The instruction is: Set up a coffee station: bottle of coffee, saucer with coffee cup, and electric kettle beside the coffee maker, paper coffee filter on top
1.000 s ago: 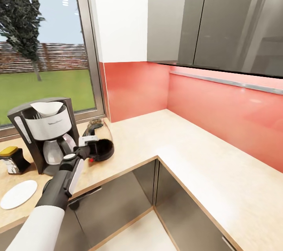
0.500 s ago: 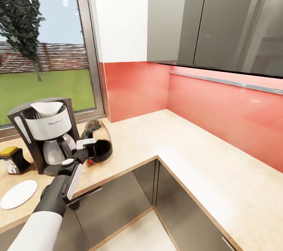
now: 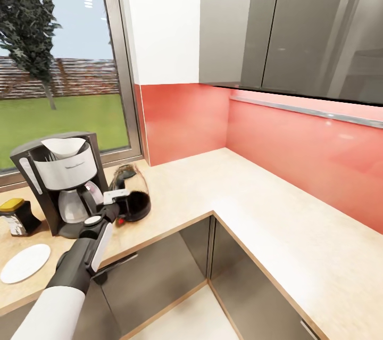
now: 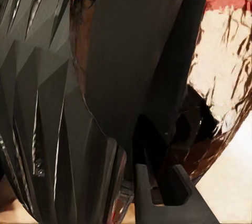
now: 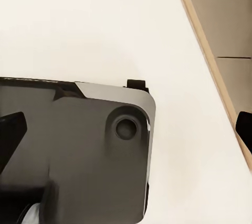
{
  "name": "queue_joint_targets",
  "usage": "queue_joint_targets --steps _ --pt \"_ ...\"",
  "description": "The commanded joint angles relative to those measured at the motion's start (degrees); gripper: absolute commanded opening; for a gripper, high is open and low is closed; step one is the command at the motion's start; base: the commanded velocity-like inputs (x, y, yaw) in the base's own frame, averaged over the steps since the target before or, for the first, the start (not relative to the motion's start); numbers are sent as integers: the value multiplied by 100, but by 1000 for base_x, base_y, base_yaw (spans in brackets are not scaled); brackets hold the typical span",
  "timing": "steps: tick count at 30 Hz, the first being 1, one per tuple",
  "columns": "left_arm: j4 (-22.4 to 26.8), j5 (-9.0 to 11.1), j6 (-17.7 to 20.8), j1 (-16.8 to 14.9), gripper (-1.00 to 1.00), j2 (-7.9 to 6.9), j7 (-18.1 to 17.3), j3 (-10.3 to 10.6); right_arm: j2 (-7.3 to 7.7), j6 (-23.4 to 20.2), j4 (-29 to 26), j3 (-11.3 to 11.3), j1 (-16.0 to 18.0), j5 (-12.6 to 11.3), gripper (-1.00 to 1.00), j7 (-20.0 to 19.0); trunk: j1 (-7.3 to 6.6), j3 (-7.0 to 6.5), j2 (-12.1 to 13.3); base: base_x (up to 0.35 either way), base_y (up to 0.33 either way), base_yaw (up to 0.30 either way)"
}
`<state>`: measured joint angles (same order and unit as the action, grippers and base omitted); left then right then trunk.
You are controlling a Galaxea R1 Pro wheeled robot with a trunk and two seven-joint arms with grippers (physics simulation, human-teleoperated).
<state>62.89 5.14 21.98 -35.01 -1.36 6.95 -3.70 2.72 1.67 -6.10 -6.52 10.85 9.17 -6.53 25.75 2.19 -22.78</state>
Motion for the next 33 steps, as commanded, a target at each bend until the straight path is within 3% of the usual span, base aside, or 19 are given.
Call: queue_joint_targets --steps 1,12,13,33 --pt "-9 44 26 -6 -100 0 35 8 0 17 3 -50 5 58 100 -24 3 13 -14 0 0 0" --pt "-117 54 17 -6 -100 -5 35 4 0 17 3 -51 5 58 100 -24 3 13 -14 0 0 0" --pt "-121 55 17 -6 100 -5 35 3 0 17 3 -49 5 58 100 -24 3 13 -14 0 0 0" --pt "-128 59 17 -6 100 -5 35 1 2 17 3 -51 5 58 100 -24 3 13 -14 0 0 0"
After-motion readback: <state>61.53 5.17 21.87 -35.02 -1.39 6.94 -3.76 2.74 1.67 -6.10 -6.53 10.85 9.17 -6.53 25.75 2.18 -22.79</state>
